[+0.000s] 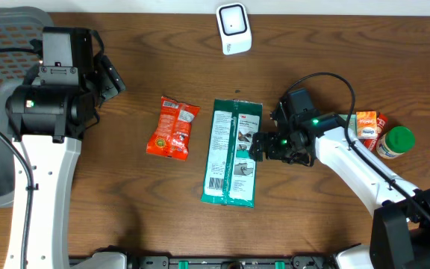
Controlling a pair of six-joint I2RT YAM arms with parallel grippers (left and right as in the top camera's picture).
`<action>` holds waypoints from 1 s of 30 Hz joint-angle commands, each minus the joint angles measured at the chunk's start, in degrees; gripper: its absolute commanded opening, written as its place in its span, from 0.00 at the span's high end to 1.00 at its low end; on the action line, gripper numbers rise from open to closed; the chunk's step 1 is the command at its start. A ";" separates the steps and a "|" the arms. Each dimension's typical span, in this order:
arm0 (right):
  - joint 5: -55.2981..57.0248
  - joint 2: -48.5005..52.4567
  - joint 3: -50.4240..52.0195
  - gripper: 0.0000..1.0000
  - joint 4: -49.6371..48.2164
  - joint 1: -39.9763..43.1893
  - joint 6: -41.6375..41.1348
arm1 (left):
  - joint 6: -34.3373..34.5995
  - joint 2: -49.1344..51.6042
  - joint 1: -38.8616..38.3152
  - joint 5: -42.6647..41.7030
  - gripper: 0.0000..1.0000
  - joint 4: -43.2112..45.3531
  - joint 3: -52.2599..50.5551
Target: Scan the item barcode
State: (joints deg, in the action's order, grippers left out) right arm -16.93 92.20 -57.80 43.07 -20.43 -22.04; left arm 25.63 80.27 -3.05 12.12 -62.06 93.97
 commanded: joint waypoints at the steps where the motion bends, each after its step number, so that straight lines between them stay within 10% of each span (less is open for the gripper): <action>1: -0.24 -0.59 -1.01 0.01 0.02 -0.02 0.46 | -0.09 0.20 0.24 -4.26 0.13 -2.95 0.92; 4: -0.24 -0.59 -1.01 0.01 0.02 -0.02 0.46 | -0.11 0.22 0.07 -16.39 0.16 -6.21 -0.15; 11: -0.02 -0.59 -1.01 0.01 -0.02 -0.02 0.46 | -0.11 0.37 -5.90 -22.16 0.70 -6.27 -9.20; 18: -0.04 -0.59 -1.01 0.01 -0.17 -0.02 0.44 | -0.09 1.38 -11.54 -22.23 0.65 -4.68 -13.77; 20: -0.07 -0.59 -1.01 0.01 -0.44 -0.02 0.42 | -0.24 1.31 -12.37 -21.94 0.88 -3.52 -13.88; 30: -0.37 -0.59 -1.01 0.03 -1.73 -0.02 -6.58 | -8.35 9.92 -21.05 -22.01 0.92 2.19 -17.00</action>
State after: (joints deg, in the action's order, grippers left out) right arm -16.95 92.20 -57.91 40.88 -20.43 -25.98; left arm 20.64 85.82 -21.98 -9.37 -59.88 78.26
